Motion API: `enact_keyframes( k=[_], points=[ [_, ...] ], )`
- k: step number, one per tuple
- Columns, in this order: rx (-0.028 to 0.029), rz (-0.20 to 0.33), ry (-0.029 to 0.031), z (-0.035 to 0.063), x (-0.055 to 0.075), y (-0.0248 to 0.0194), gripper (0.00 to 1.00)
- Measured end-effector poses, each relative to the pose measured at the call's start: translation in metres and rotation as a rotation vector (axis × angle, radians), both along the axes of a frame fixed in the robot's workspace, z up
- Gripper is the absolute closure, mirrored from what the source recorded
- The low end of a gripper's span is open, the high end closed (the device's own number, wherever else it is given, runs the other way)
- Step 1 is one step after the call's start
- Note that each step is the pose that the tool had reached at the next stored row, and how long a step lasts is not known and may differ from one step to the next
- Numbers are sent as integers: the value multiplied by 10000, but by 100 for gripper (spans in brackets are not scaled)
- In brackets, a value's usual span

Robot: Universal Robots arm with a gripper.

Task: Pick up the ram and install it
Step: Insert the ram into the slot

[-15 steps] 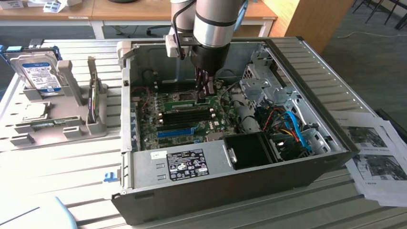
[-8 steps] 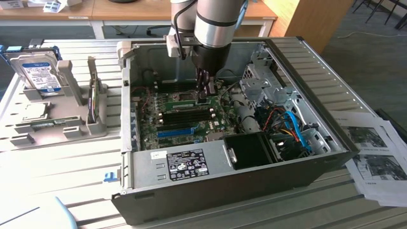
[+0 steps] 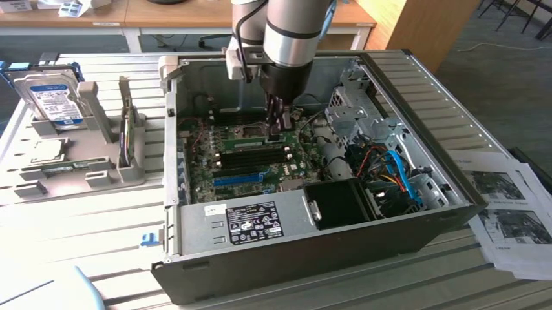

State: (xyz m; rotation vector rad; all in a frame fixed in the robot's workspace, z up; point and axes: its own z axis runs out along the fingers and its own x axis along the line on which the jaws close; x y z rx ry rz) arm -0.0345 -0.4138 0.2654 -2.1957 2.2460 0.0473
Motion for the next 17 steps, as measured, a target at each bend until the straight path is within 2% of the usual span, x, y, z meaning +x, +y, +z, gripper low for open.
enact_keyframes(
  k=[5,9,17],
  points=[
    [0,0,0,-29,0,0,89],
    [0,0,0,-184,0,0,89],
    [0,0,0,-222,0,0,89]
  ],
)
